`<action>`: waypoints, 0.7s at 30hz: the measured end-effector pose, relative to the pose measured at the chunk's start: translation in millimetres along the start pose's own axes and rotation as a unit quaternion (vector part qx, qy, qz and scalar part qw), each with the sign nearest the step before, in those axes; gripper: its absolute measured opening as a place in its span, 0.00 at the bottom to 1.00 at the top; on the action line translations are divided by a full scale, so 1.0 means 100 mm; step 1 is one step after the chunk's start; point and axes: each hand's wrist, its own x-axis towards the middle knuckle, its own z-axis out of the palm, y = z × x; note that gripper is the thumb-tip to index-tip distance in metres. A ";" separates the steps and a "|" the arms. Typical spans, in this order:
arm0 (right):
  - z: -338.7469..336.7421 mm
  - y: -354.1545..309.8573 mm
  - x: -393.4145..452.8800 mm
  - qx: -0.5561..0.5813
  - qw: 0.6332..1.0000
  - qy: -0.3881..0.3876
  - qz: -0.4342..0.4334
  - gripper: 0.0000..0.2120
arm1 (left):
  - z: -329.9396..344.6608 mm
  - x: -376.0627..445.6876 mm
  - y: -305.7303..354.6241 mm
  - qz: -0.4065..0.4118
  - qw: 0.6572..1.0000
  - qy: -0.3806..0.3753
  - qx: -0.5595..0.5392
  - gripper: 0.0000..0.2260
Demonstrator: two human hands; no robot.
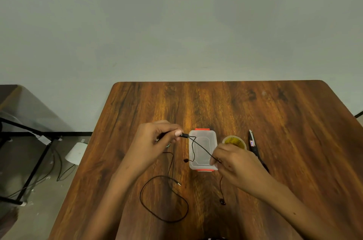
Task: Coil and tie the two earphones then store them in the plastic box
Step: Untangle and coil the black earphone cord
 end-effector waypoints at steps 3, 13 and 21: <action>-0.03 0.02 -0.02 0.012 0.998 -0.042 0.054 0.22 | -0.01 -0.01 -0.01 -0.001 1.000 -0.012 0.001 0.08; -0.17 -0.22 0.39 0.404 0.912 -0.068 0.037 0.12 | 0.03 -0.04 -0.02 0.036 0.995 -0.083 0.029 0.12; -0.08 -0.19 0.42 0.465 0.880 -0.065 0.073 0.06 | 0.02 -0.11 -0.09 0.028 0.997 -0.062 0.021 0.12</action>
